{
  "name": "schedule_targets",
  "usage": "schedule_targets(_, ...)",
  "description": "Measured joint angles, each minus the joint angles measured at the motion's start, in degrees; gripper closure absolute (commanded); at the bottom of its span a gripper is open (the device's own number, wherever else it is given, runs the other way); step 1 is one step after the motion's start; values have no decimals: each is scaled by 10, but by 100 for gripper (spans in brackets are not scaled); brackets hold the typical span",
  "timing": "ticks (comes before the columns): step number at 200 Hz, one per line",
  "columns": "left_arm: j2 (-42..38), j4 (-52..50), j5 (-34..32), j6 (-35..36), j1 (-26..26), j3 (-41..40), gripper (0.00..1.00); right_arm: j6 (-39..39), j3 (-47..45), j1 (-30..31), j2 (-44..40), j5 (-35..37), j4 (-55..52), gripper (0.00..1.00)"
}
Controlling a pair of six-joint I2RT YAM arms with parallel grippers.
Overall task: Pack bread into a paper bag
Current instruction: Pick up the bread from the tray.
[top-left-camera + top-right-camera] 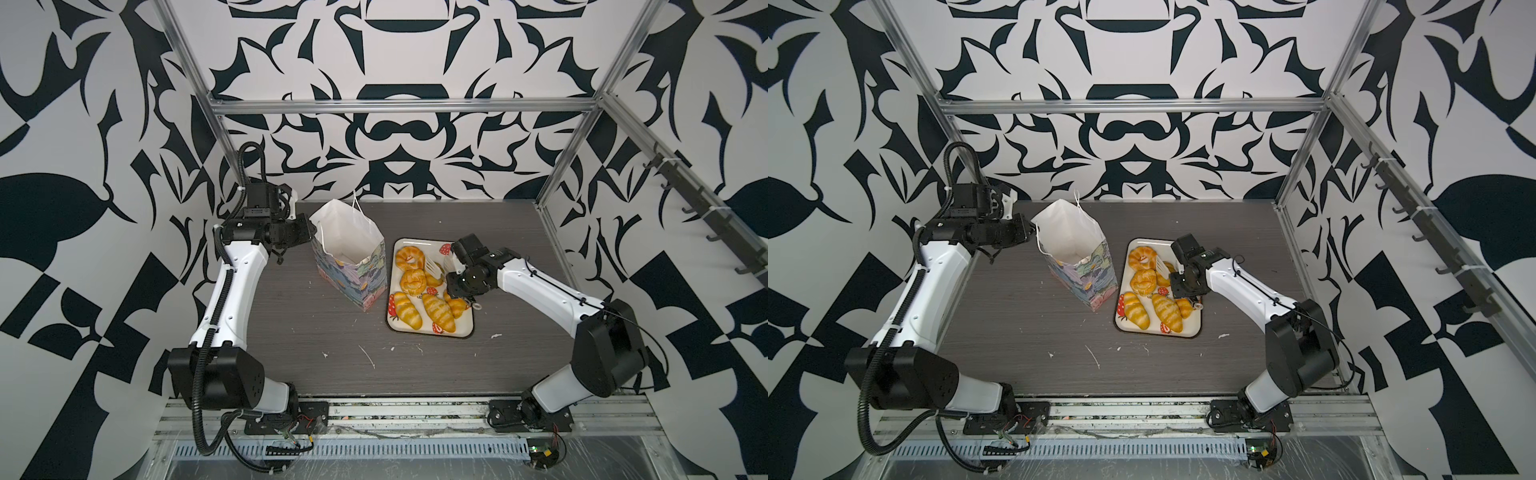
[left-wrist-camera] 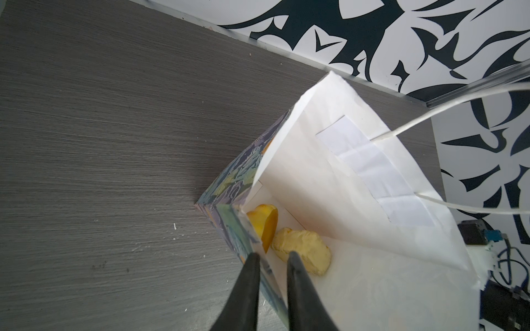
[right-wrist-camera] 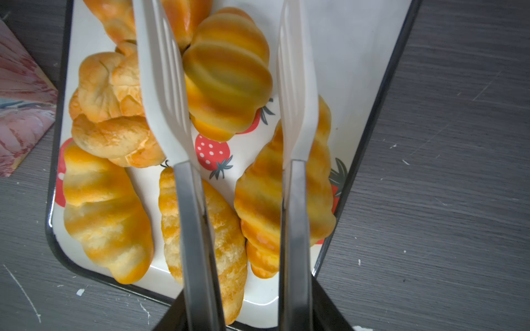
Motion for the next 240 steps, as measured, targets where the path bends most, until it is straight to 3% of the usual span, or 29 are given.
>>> schedule_targets(101,0,0,0,0,0,0,78,5,-7,0,13,-11,5,50)
schedule_targets(154,0,0,-1,0,0,0,78,7,-7,0,15,-11,6,60)
schedule_targets(240,0,0,-2,0,0,0,78,2,7,0,9,1,-7,62)
